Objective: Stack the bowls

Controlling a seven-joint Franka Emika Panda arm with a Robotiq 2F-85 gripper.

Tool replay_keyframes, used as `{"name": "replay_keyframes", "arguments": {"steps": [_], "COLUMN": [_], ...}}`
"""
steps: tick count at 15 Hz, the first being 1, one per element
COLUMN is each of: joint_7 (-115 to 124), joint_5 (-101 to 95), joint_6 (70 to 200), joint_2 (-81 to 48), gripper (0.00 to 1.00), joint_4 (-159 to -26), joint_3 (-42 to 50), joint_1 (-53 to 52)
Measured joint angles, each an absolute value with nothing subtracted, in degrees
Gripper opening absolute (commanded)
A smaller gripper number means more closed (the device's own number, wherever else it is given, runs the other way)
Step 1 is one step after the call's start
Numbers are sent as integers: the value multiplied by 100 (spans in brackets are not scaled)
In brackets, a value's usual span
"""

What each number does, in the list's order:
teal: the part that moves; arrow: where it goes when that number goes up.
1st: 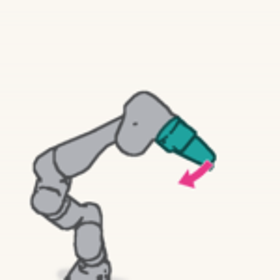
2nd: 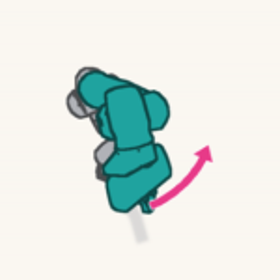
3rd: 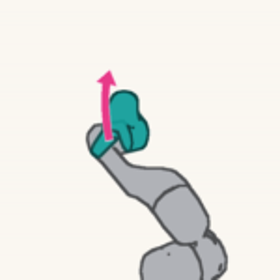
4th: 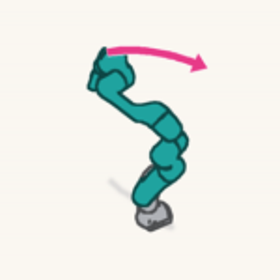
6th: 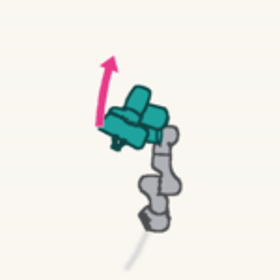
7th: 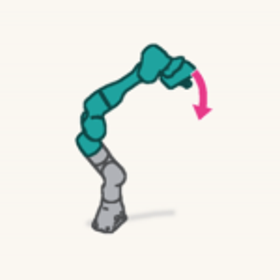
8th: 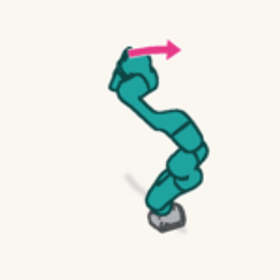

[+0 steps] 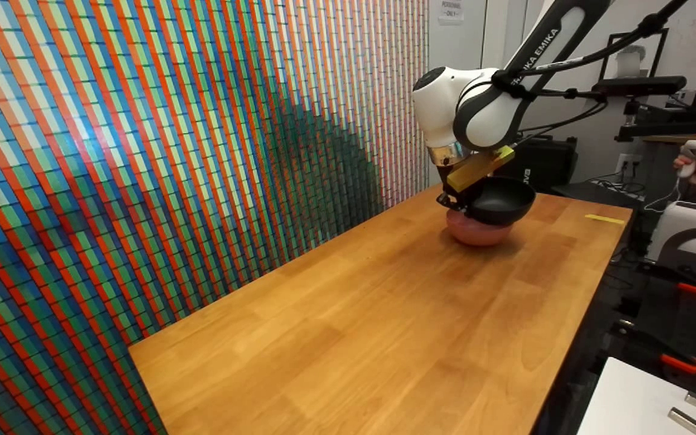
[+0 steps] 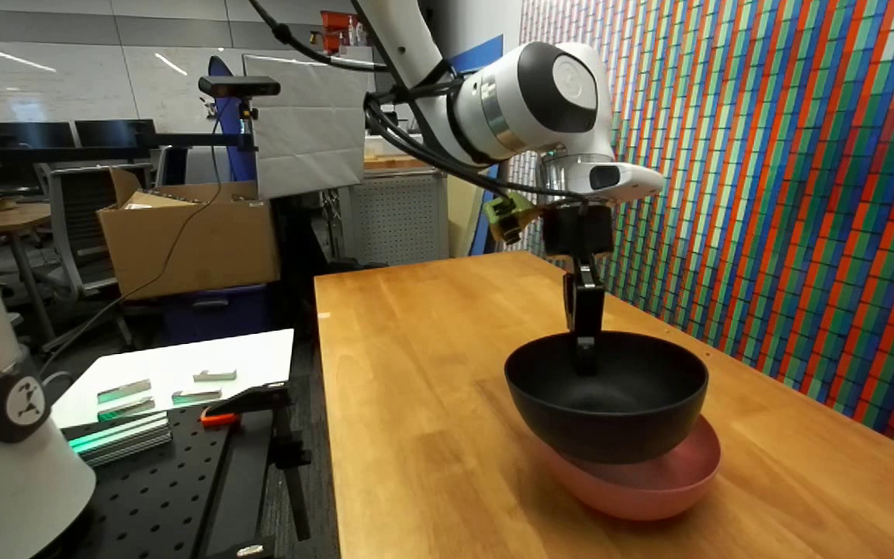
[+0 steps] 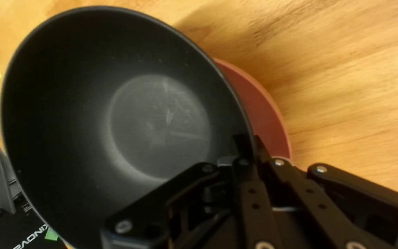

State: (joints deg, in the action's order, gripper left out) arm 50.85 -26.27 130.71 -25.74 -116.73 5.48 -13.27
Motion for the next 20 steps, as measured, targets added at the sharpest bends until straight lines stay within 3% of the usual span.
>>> {"name": "replay_keyframes", "arguments": {"steps": [10,12,13,20], "joint_7": [4528,4480,4448,4332], "joint_5": [-1715,-1649,-1616,-1471], "joint_6": [13061,13057,13047,12948], "joint_2": [-2931,-2950,-2958,-2961], "gripper": [6,31,34,87], "joint_4": [-11040,-11006,-10997,-10977], "joint_3": [454,457,458,461], "joint_1": [-1116,-1072,-1049,-970]}}
